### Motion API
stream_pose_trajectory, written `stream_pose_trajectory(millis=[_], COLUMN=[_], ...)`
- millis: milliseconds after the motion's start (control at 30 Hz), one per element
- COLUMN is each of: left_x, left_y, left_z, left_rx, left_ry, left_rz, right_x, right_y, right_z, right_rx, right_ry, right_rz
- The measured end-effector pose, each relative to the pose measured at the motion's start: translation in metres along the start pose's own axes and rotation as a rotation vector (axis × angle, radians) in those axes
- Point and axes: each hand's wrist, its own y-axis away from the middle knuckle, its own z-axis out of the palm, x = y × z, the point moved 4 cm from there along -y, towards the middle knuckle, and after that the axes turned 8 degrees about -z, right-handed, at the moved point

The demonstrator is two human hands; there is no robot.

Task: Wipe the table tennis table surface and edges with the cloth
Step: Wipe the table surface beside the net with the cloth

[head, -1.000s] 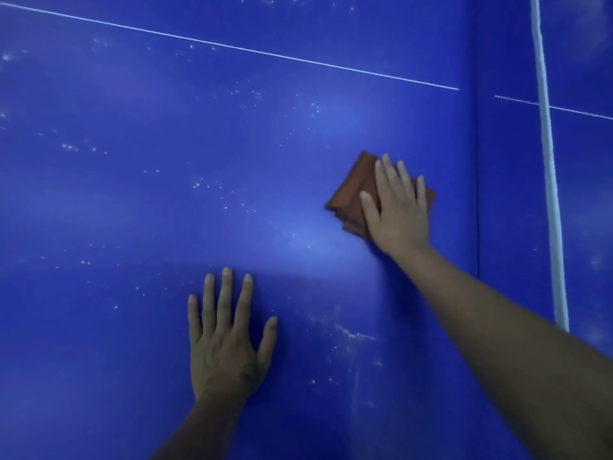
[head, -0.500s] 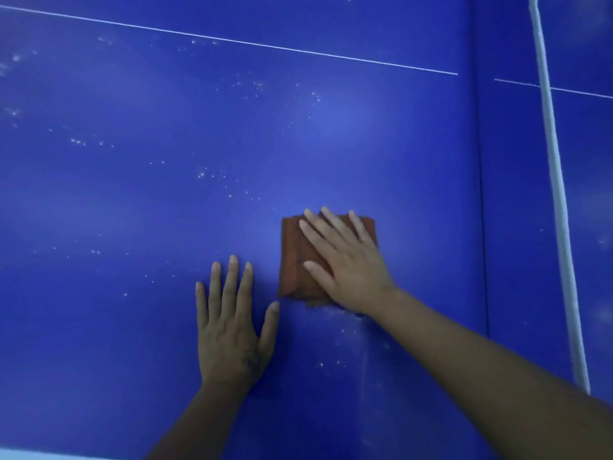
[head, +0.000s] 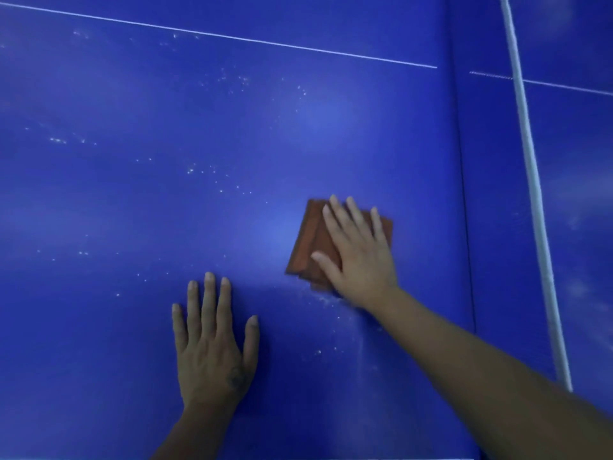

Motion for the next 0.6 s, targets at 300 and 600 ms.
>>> stream_pose_trajectory(millis=[300, 600], left_x=[0.001, 0.002], left_y=[0.001, 0.000], left_z=[0.001, -0.001], left_rx=[-0.019, -0.007], left_ry=[-0.028, -0.035], left_rz=[-0.004, 0.004], right_x=[0.025, 0.061], right_y=[-0.021, -0.034], right_z=[-0.007, -0.007], right_rx=[-0.066, -0.018], right_ry=[-0.007, -0.020], right_rz=[-0.056, 0.145])
